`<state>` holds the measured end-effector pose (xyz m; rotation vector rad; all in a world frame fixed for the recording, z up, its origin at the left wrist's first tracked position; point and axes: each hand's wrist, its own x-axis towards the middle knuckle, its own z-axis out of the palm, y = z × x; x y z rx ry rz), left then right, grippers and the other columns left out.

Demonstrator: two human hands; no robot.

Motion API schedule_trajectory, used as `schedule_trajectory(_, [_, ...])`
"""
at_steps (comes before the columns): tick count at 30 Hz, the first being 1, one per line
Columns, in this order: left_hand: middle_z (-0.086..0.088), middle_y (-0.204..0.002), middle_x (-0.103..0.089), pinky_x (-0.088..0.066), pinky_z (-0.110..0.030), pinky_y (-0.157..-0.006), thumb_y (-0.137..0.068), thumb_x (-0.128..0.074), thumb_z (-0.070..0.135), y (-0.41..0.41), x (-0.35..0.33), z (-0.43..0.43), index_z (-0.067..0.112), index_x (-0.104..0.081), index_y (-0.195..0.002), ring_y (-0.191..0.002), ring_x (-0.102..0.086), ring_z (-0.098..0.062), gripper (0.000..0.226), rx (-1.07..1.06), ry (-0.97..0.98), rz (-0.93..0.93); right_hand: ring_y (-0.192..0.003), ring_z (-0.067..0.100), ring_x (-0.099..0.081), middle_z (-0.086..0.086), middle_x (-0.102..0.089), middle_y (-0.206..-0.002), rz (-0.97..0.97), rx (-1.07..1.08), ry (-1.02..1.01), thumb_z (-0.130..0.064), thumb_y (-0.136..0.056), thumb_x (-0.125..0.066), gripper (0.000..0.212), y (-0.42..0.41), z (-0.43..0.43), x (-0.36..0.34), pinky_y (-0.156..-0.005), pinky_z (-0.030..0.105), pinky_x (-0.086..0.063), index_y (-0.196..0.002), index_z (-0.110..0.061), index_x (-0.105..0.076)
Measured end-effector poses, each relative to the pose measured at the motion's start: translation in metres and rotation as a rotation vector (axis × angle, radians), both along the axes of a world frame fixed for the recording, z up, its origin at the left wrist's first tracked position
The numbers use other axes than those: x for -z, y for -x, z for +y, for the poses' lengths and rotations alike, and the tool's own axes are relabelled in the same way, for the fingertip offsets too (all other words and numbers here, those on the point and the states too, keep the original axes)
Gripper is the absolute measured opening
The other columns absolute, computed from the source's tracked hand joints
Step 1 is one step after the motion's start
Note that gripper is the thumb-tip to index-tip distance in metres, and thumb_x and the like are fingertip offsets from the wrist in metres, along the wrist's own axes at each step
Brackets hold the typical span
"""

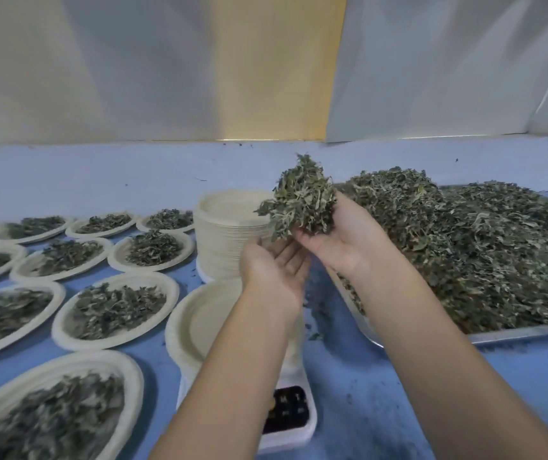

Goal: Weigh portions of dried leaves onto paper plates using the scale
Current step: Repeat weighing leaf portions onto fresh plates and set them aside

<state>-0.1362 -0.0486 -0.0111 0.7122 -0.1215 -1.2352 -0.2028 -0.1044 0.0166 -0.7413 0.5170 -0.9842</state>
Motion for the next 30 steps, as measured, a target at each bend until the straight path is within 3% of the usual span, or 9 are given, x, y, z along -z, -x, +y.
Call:
schedule_trajectory(3, [-0.021, -0.132, -0.052, -0.038, -0.035, -0.098, -0.102, -0.022, 0.032, -0.033, 0.004, 0.025, -0.005, -0.05, -0.124, -0.125, -0.049, -0.03, 0.051, -0.039, -0.06, -0.084, -0.079, 0.02, -0.064, 0.008, -0.07, -0.085, 0.044, -0.069, 0.052, -0.016, -0.098, -0.048, 0.018, -0.026, 0.016, 0.002, -0.066, 0.03, -0.055, -0.096, -0.009, -0.063])
schedule_trajectory(6, [-0.016, -0.12, -0.056, -0.039, -0.033, -0.096, -0.102, -0.025, 0.03, -0.065, 0.007, 0.04, 0.0, -0.055, -0.097, -0.113, -0.054, -0.028, 0.043, -0.162, -0.112, -0.176, -0.062, 0.012, -0.067, 0.003, -0.071, -0.074, 0.098, -0.136, 0.167, -0.019, -0.1, -0.043, 0.025, -0.043, 0.027, 0.009, -0.058, 0.026, -0.055, -0.086, -0.014, -0.064])
schedule_trajectory(11, [-0.012, -0.126, -0.059, -0.035, -0.03, -0.101, -0.102, -0.026, 0.03, -0.09, 0.011, 0.049, 0.003, -0.054, -0.126, -0.121, -0.052, -0.021, 0.046, -0.259, -0.143, -0.367, -0.084, 0.023, -0.059, 0.027, -0.062, -0.109, 0.519, -0.095, 0.514, -0.026, -0.1, -0.046, 0.023, -0.055, 0.035, 0.029, -0.079, 0.045, -0.053, -0.102, -0.007, -0.059])
schedule_trajectory(13, [-0.01, -0.112, -0.061, -0.038, -0.027, -0.088, -0.102, -0.028, 0.03, -0.094, 0.013, 0.051, 0.01, -0.057, -0.12, -0.108, -0.055, -0.019, 0.039, -0.295, -0.151, -0.404, -0.087, 0.016, -0.059, 0.011, -0.066, -0.096, 0.688, -0.097, 0.692, -0.03, -0.099, -0.048, 0.02, -0.054, 0.037, 0.035, -0.08, 0.036, -0.048, -0.101, -0.015, -0.062])
schedule_trajectory(15, [-0.007, -0.113, -0.06, -0.038, -0.026, -0.088, -0.102, -0.028, 0.03, -0.095, 0.013, 0.052, 0.011, -0.057, -0.118, -0.108, -0.055, -0.017, 0.039, -0.32, -0.166, -0.446, -0.105, 0.012, -0.058, -0.007, -0.064, -0.113, 0.846, -0.098, 0.86, -0.033, -0.098, -0.05, 0.025, -0.052, 0.037, 0.039, -0.093, 0.034, -0.046, -0.117, -0.022, -0.061])
schedule_trajectory(19, [-0.007, -0.125, -0.06, -0.034, -0.027, -0.102, -0.102, -0.029, 0.029, -0.097, 0.012, 0.052, 0.008, -0.056, -0.121, -0.115, -0.054, -0.014, 0.039, -0.343, -0.161, -0.504, -0.107, 0.016, -0.057, -0.003, -0.065, -0.114, 1.121, -0.103, 1.125, -0.033, -0.094, -0.056, 0.027, -0.051, 0.041, 0.039, -0.09, 0.03, -0.044, -0.117, -0.021, -0.064])
schedule_trajectory(23, [-0.009, -0.126, -0.06, -0.035, -0.03, -0.107, -0.102, -0.029, 0.029, -0.096, 0.011, 0.052, 0.005, -0.055, -0.125, -0.12, -0.054, -0.018, 0.042, -0.317, -0.153, -0.491, -0.103, 0.016, -0.06, -0.002, -0.069, -0.111, 1.224, -0.146, 1.212, -0.035, -0.092, -0.059, 0.03, -0.049, 0.046, 0.039, -0.088, 0.027, -0.044, -0.117, -0.022, -0.067])
schedule_trajectory(27, [-0.009, -0.124, -0.062, -0.036, -0.029, -0.103, -0.102, -0.03, 0.028, -0.095, 0.012, 0.053, 0.005, -0.057, -0.122, -0.117, -0.056, -0.018, 0.041, -0.308, -0.153, -0.502, -0.098, 0.029, -0.061, 0.017, -0.069, -0.103, 1.272, -0.159, 1.237, -0.038, -0.092, -0.058, 0.037, -0.047, 0.046, 0.039, -0.088, 0.037, -0.046, -0.108, -0.006, -0.069])
schedule_trajectory(30, [-0.009, -0.123, -0.062, -0.037, -0.03, -0.101, -0.102, -0.029, 0.029, -0.095, 0.011, 0.053, 0.007, -0.057, -0.12, -0.116, -0.056, -0.018, 0.04, -0.3, -0.157, -0.52, -0.079, 0.017, -0.063, 0.013, -0.071, -0.094, 1.245, -0.152, 1.251, -0.038, -0.092, -0.059, 0.029, -0.045, 0.046, 0.037, -0.072, 0.022, -0.048, -0.107, -0.016, -0.072])
